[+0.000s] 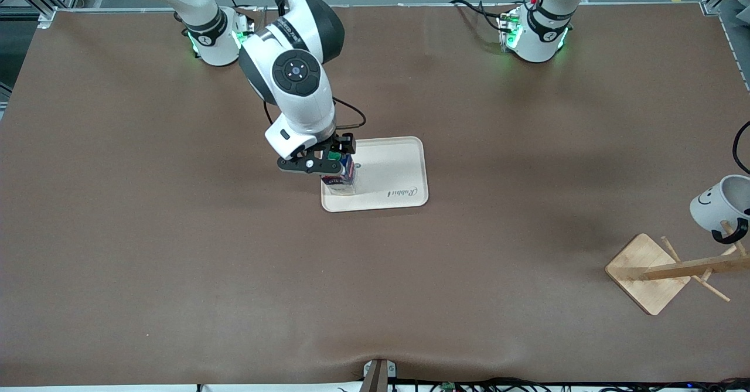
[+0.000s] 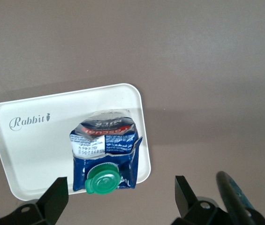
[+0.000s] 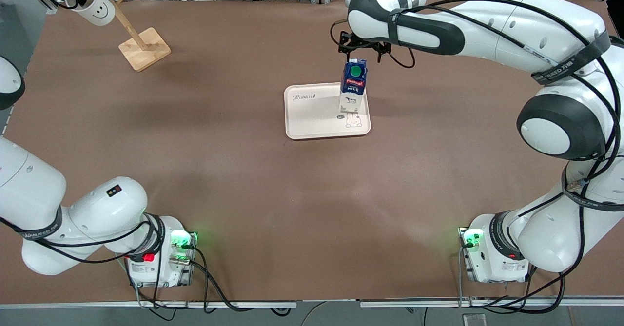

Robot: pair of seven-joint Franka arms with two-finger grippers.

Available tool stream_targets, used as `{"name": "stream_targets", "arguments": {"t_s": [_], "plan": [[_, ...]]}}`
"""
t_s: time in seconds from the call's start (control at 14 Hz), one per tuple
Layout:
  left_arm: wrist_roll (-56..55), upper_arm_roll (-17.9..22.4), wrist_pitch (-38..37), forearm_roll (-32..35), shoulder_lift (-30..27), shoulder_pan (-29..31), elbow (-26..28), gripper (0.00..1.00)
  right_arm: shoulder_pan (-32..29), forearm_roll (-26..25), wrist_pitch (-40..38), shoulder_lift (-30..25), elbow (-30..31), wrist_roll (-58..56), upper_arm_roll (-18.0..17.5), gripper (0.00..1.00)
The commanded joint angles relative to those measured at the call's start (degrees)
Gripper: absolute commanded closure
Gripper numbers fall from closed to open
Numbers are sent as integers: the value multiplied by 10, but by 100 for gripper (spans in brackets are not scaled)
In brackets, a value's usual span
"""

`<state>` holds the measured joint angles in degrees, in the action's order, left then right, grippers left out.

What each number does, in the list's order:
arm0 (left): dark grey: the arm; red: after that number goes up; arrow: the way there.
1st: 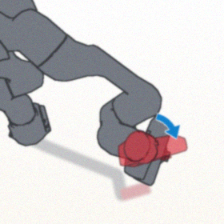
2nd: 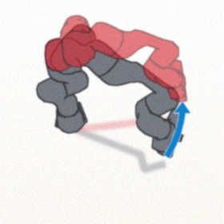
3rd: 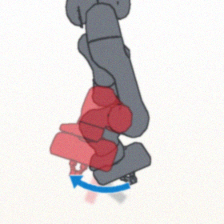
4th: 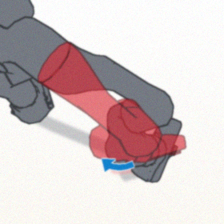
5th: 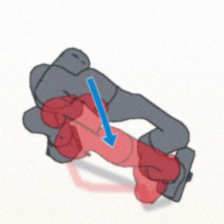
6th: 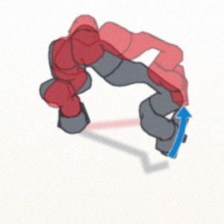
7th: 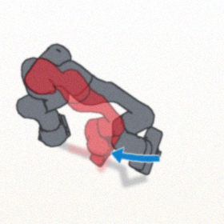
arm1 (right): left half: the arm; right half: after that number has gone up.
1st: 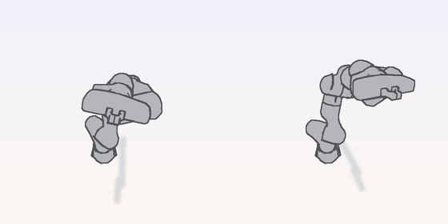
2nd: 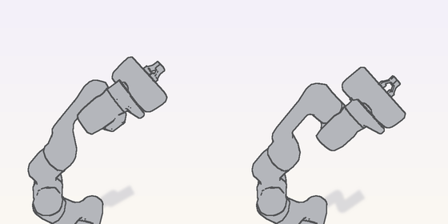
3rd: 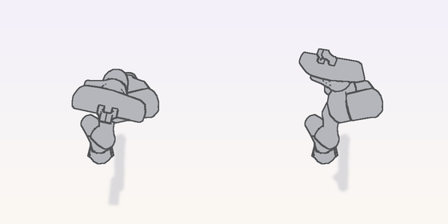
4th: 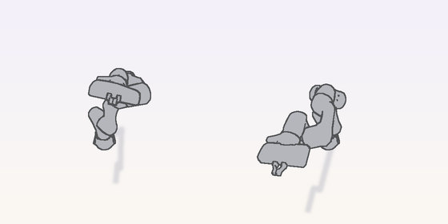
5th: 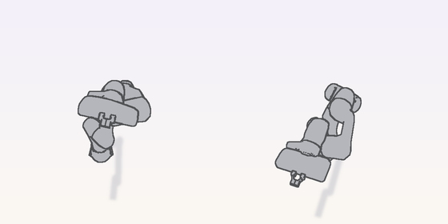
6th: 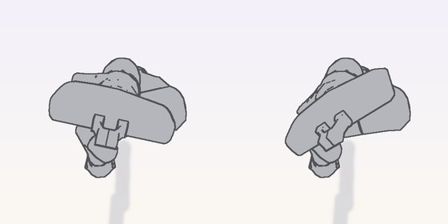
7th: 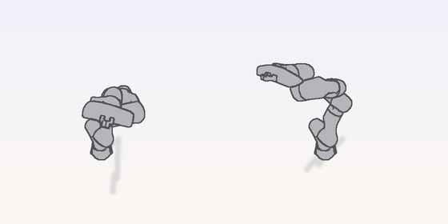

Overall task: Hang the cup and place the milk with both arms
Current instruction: 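Hang the mug on a peg while the right gripper grasps the milk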

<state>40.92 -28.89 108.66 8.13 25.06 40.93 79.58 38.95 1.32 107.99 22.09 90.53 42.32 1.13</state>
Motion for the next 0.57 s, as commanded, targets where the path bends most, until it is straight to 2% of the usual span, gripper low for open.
{"name": "stream_targets", "arguments": {"t_s": [0.0, 0.43, 0.5], "plan": [[8, 8, 3, -7, 16, 1, -23, 100, 3, -2, 18, 11, -15, 13, 0, 0], [-1, 11, 32, -7, 35, 1, -24, 100, 25, -8, 30, 45, -14, 7, 0, 0], [-11, 11, 33, -7, 36, 1, -23, 93, 28, -9, 29, 52, -12, 10, 1, 0]]}}
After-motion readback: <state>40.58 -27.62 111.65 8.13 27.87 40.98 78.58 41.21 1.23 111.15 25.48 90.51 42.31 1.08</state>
